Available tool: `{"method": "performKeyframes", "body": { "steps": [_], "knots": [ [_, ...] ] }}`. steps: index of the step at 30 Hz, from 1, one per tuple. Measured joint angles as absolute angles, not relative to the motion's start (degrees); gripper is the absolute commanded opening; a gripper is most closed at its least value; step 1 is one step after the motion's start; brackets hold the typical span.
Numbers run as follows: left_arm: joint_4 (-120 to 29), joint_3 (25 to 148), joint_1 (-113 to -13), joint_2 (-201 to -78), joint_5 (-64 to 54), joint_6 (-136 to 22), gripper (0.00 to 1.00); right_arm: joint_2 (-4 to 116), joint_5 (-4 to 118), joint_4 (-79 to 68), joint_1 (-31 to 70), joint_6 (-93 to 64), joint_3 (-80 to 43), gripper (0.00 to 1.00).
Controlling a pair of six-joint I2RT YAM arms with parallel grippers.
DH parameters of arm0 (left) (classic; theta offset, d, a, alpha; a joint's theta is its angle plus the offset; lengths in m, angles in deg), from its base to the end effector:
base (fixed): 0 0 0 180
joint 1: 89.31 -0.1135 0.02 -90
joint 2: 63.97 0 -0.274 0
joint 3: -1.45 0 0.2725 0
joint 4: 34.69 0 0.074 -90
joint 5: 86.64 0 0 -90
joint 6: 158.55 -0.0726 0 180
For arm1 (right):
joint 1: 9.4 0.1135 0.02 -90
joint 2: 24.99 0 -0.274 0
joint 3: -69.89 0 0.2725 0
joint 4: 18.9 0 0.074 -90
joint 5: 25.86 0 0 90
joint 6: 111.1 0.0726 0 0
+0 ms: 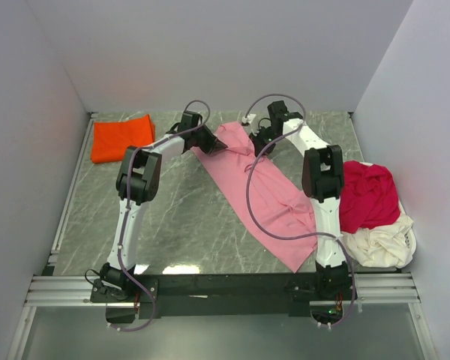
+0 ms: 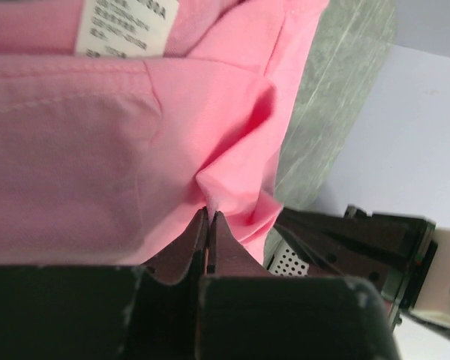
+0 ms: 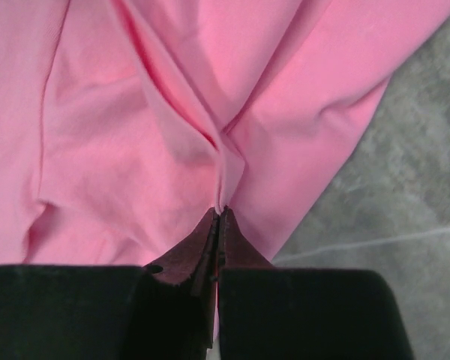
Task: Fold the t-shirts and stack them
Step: Fold the tshirt
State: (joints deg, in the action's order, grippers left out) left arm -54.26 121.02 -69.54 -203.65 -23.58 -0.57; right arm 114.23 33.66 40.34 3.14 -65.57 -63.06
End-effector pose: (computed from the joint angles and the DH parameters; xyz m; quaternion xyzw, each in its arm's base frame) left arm 0.5456 -0.2310 0.1085 -0.2691 0.8439 -0.4385 0.1519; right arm 0.5337 0.1564 0.1384 -0.4990 0.8020 0.1907 0.2674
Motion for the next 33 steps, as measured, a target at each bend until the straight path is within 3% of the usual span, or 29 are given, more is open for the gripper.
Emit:
{"method": "performKeyframes", "body": {
  "steps": [19, 33],
  "knots": [
    [-59.3, 126.8, -70.6, -204.4, -21.9, -5.9, 0.00, 103.0, 33.4, 28.5, 2.0, -66.2, -44.9, 0.00],
    [-58.5, 128.2, -70.5, -205.2, -21.8, -9.5, 0.00, 87.5, 45.5, 15.6, 9.1, -70.1, -27.7, 0.00]
  ]
}}
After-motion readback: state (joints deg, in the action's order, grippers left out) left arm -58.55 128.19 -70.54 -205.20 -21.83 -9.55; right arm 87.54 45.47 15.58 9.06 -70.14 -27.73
